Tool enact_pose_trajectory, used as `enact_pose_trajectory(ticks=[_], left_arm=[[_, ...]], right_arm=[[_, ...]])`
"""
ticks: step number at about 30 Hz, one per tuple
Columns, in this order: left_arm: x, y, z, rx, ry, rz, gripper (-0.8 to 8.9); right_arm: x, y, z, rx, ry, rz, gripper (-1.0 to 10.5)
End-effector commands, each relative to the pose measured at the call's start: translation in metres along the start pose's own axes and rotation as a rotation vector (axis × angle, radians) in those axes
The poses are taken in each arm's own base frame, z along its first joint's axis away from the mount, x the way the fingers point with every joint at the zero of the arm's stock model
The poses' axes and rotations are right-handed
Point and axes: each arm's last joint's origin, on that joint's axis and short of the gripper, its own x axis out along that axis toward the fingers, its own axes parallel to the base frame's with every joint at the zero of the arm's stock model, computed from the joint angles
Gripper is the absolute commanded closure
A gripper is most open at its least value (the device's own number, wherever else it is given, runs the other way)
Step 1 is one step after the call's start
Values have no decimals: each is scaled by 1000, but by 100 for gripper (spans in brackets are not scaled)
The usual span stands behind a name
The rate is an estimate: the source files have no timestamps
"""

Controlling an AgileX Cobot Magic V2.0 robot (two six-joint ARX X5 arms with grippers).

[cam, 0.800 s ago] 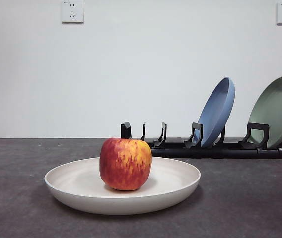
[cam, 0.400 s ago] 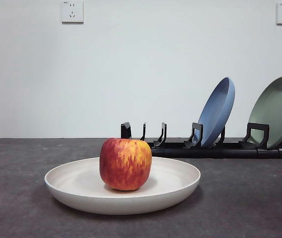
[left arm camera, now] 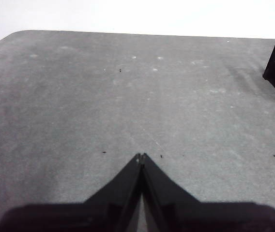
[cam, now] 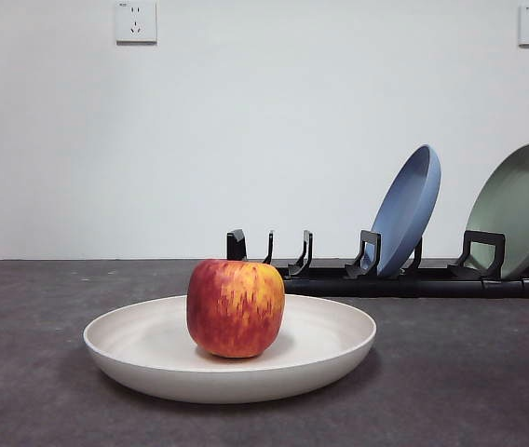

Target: Take the yellow plate from the plate rack,put the plate on the table,take the apple from the table,put the apple in the plate

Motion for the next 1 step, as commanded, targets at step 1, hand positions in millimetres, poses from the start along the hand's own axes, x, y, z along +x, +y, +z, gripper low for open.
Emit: enact_pose_trajectory(ticks=[1], left_arm=[[1, 1, -3, -4, 6, 5, 817]], right_arm=[[1, 0, -2, 12, 0, 0, 946]])
